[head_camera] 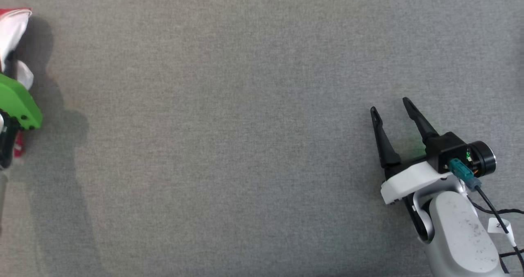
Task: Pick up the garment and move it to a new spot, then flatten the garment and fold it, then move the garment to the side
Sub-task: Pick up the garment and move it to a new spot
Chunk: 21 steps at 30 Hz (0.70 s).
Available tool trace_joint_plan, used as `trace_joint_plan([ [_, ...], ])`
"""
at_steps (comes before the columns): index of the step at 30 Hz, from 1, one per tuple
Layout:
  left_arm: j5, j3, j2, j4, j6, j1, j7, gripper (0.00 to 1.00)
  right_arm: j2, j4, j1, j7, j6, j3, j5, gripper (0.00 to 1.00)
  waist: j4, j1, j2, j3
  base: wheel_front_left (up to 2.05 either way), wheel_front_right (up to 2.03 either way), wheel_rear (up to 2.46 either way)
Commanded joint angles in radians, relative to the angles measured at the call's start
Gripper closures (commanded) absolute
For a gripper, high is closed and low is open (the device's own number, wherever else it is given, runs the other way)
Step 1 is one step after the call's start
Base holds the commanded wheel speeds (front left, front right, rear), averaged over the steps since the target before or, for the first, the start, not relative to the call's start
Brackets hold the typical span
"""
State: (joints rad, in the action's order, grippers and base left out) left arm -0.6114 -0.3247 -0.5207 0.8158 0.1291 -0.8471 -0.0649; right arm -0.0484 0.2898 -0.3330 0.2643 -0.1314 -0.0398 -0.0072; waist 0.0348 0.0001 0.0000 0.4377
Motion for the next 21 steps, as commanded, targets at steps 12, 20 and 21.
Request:
trace_joint_plan([
  [12,0.082,-0.093,-0.030,-0.230,0.002,-0.081,0.064,1.00,-0.004,0.051,0.080,0.000,0.001,-0.022,0.078,0.00,-0.060,-0.0001,0.0000,-0.259,0.00,0.00,0.00],
  [20,0.069,-0.159,0.036,-0.378,0.003,-0.169,0.028,1.00,-0.004,0.061,0.101,0.000,0.001,-0.044,0.130,0.00,-0.147,-0.0001,0.0000,-0.345,0.00,0.00,0.00],
  [21,0.067,-0.164,0.048,-0.384,0.003,-0.182,0.026,1.00,-0.004,0.061,0.099,0.000,0.001,-0.051,0.135,0.00,-0.160,-0.0001,0.0000,-0.350,0.00,0.00,0.00],
])
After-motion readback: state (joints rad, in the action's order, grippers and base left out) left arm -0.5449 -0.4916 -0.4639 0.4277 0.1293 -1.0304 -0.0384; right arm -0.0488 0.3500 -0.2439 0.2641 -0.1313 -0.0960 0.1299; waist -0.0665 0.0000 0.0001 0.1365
